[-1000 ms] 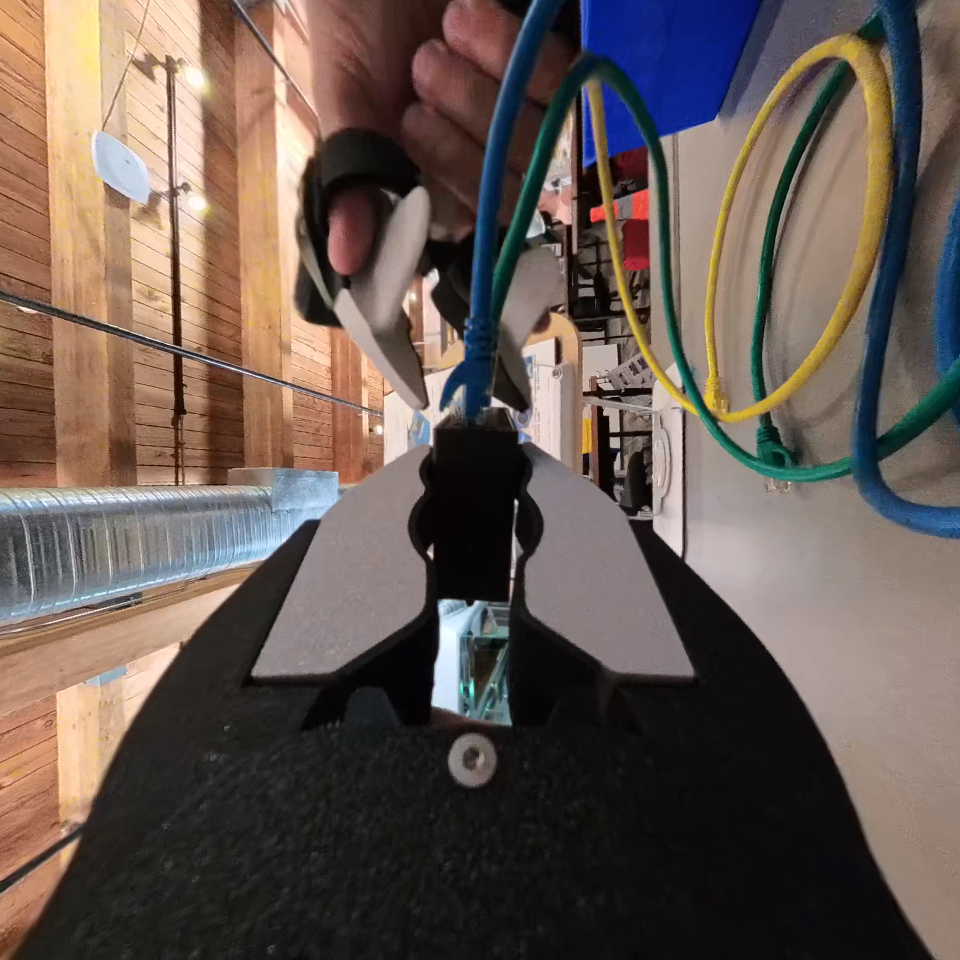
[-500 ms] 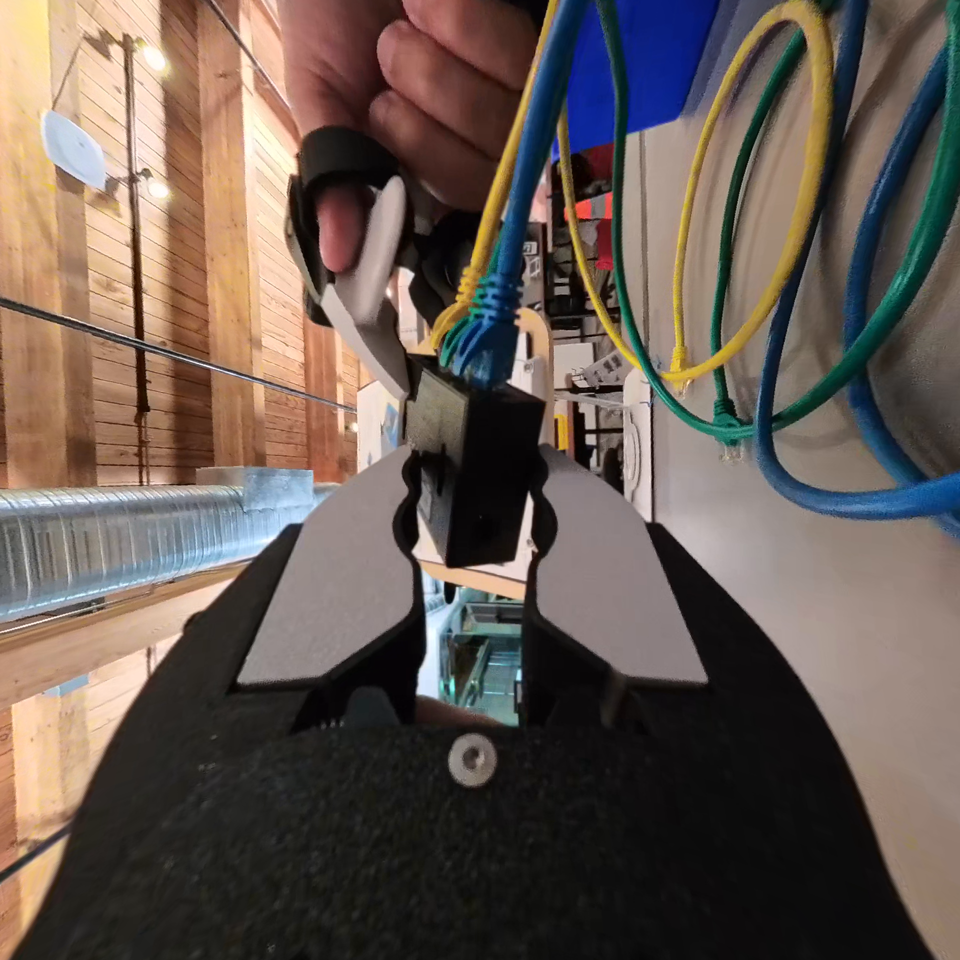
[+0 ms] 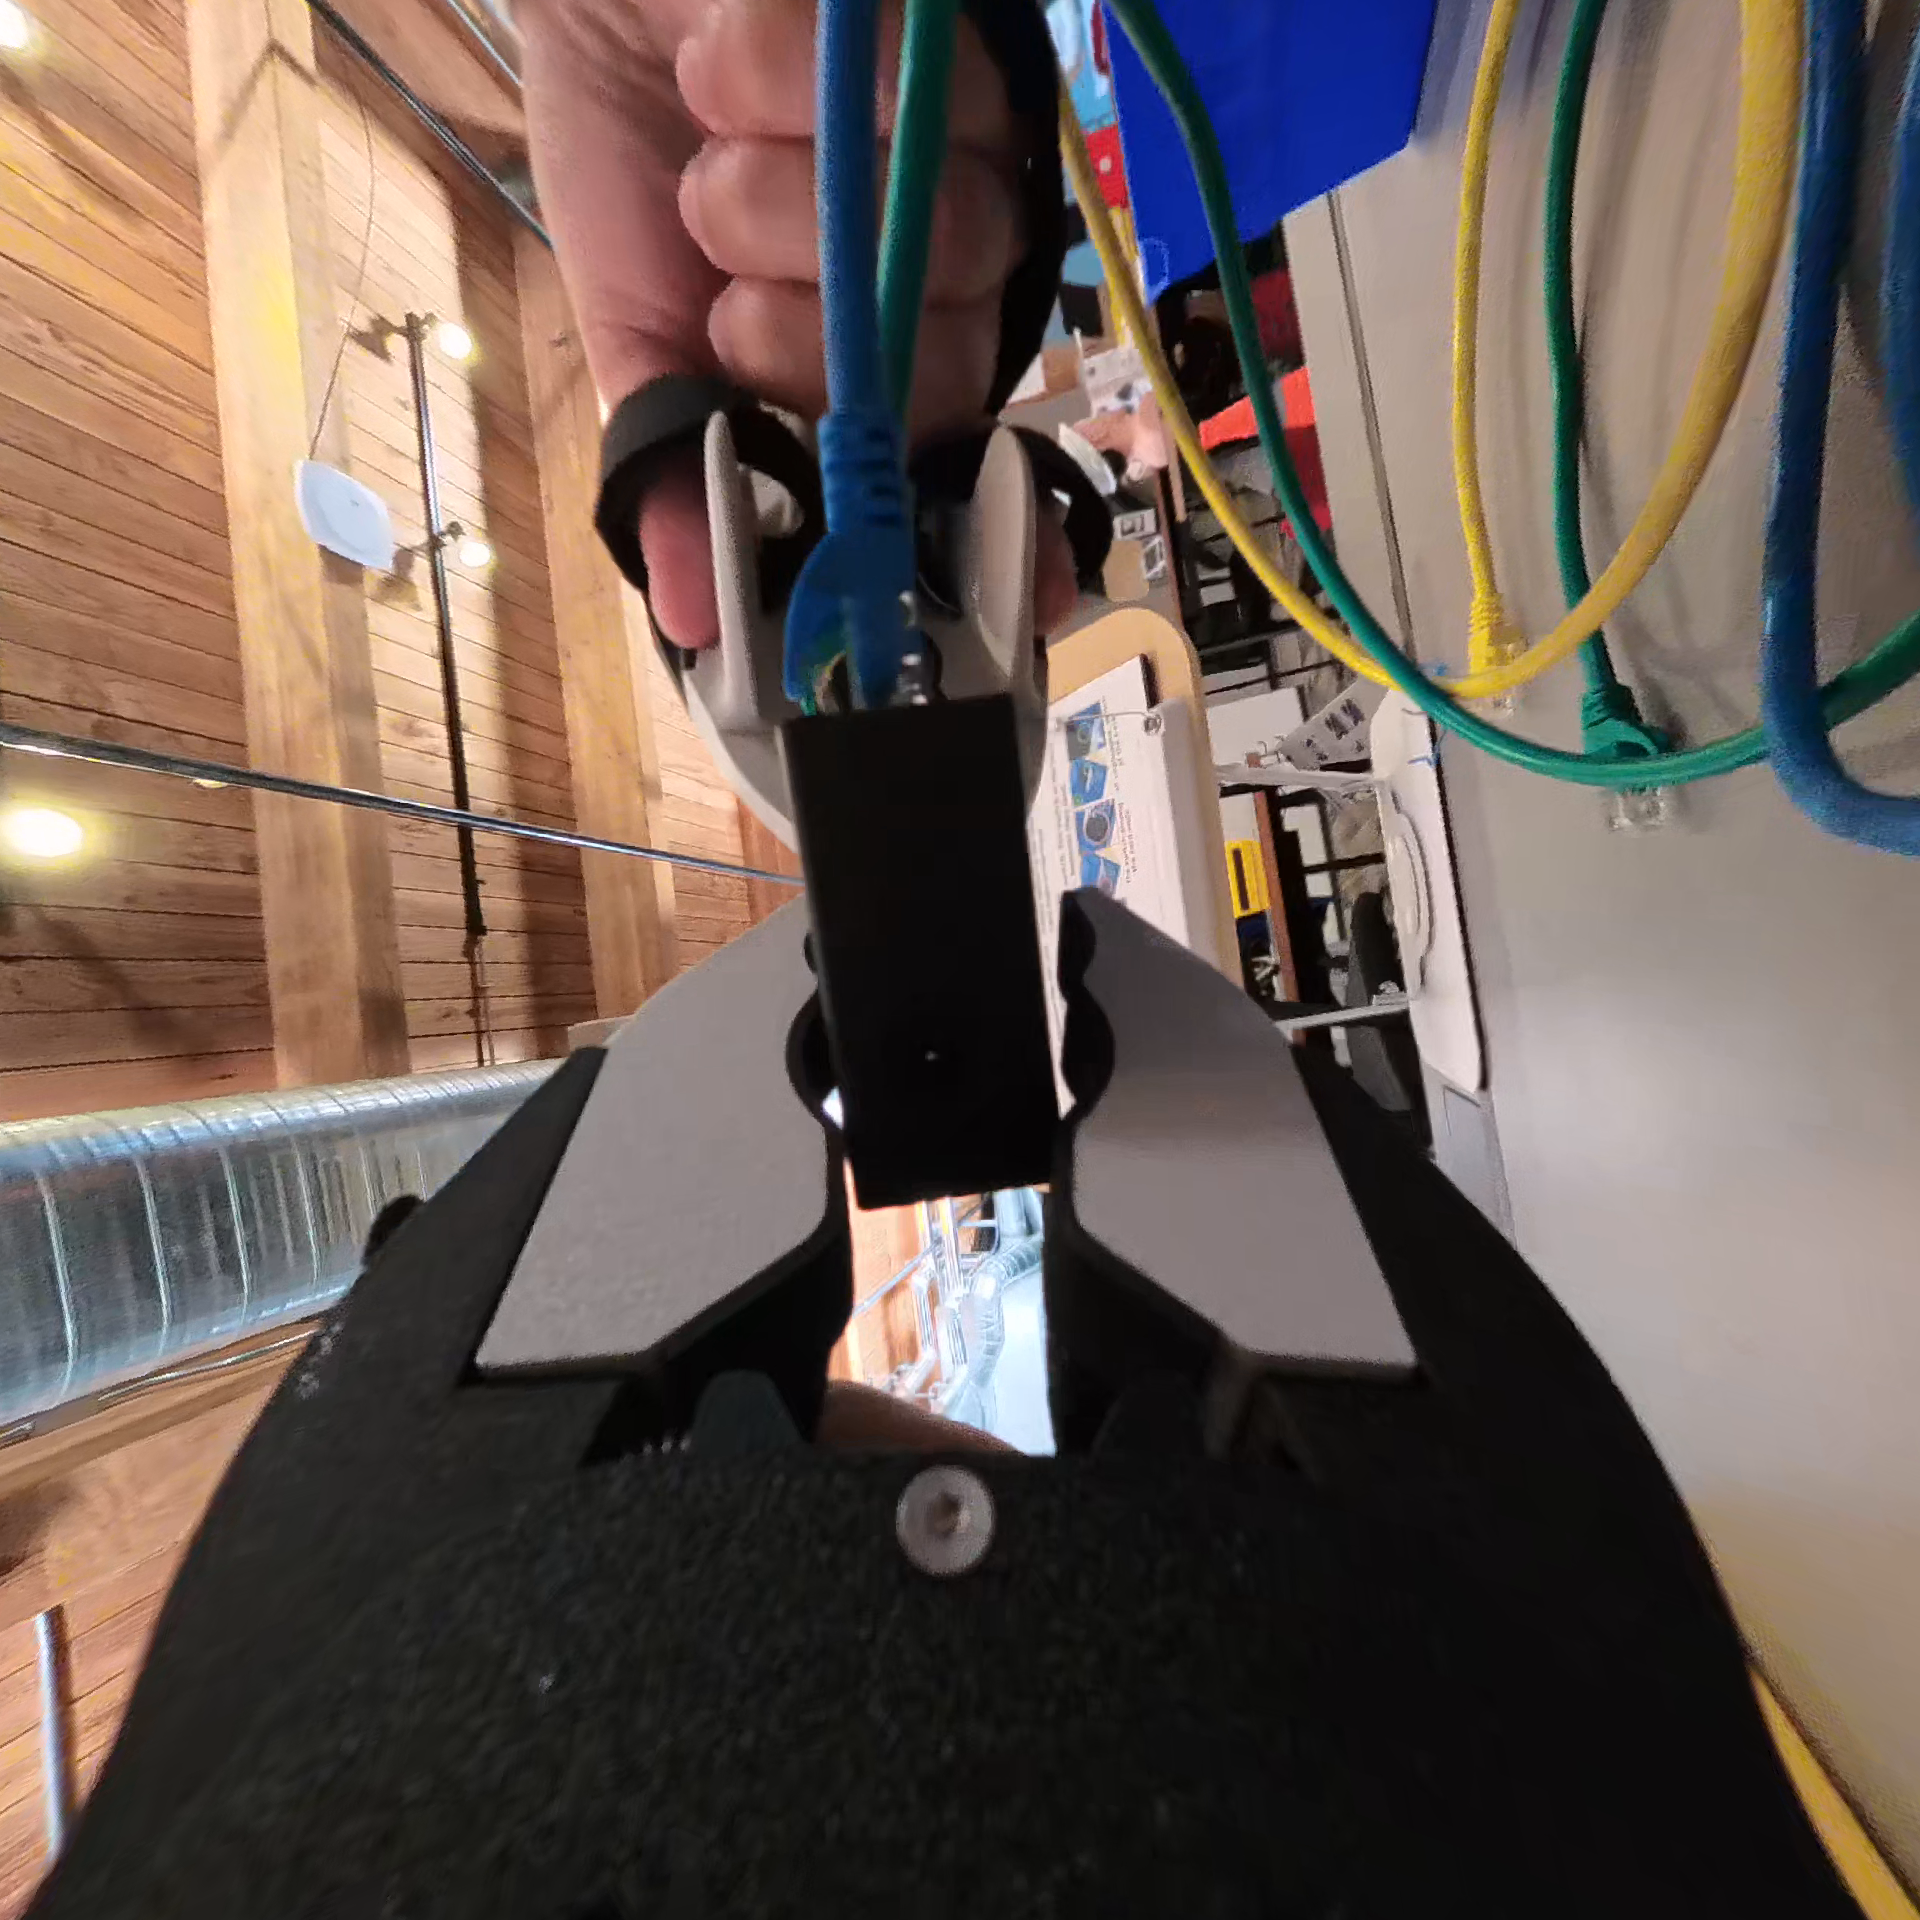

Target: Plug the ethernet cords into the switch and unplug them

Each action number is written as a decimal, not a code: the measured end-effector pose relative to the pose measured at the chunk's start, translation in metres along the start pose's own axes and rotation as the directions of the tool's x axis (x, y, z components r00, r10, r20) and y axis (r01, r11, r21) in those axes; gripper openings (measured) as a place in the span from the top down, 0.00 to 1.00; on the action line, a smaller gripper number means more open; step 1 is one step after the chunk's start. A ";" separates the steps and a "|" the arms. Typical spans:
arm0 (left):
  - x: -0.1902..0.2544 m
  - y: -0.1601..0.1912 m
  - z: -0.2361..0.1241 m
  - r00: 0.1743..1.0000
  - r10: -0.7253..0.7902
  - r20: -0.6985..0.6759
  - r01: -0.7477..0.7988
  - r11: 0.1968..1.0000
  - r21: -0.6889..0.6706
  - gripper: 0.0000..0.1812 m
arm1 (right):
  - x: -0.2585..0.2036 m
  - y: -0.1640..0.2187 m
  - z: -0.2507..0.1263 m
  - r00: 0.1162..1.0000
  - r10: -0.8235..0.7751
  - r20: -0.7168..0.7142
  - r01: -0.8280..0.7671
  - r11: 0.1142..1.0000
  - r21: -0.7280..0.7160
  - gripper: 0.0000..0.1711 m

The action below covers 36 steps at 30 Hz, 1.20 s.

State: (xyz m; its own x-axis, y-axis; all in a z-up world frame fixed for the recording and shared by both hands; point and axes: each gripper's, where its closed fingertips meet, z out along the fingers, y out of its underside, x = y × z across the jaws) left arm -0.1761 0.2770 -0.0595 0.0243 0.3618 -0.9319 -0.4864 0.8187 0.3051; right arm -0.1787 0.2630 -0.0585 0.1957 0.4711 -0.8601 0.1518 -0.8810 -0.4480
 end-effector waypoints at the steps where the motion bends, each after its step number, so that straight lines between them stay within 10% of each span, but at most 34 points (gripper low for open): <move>1: -0.001 -0.002 -0.001 1.000 -0.010 0.009 0.010 1.000 0.010 0.79 | -0.001 0.001 0.000 1.000 0.016 -0.004 -0.016 1.000 -0.005 0.84; 6: -0.010 -0.006 -0.005 0.995 -0.095 0.014 0.095 0.995 -0.023 0.80 | -0.008 0.005 0.000 1.000 0.009 -0.026 -0.009 1.000 0.000 0.83; 10: -0.017 -0.006 -0.012 0.976 -0.217 -0.023 0.216 0.976 -0.013 0.81 | -0.023 -0.003 -0.023 0.910 -0.318 -0.267 0.321 0.947 -0.034 0.81; 15: -0.016 -0.012 -0.025 0.868 -0.461 -0.186 0.472 0.882 0.016 0.81 | -0.070 0.024 -0.055 0.373 -0.826 -0.423 0.815 0.509 -0.275 0.83; 20: -0.025 -0.026 -0.030 0.764 -0.566 -0.309 0.609 0.791 0.056 0.81 | -0.056 0.059 -0.034 0.038 -0.938 -0.343 0.800 0.235 -0.553 0.86; 26: -0.023 -0.022 -0.024 0.866 -0.457 -0.204 0.464 0.886 -0.016 0.81 | -0.053 0.048 -0.039 0.185 -0.867 -0.462 0.765 0.422 -0.487 0.80; 31: -0.018 -0.016 -0.024 0.852 -0.489 -0.188 0.486 0.872 -0.066 0.81 | -0.064 0.056 -0.035 0.477 -0.735 -0.482 0.728 0.637 -0.252 0.82; 36: -0.023 -0.012 -0.023 0.848 -0.507 -0.156 0.501 0.862 -0.078 0.82 | -0.057 0.052 -0.025 0.472 -0.701 -0.535 0.720 0.657 -0.226 0.92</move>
State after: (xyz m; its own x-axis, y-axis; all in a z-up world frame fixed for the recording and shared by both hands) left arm -0.1912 0.2486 -0.0463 0.1312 -0.1778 -0.9753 -0.4754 0.8520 -0.2193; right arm -0.1574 0.1914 -0.0266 0.5043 0.8626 0.0388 0.4593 -0.2300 -0.8580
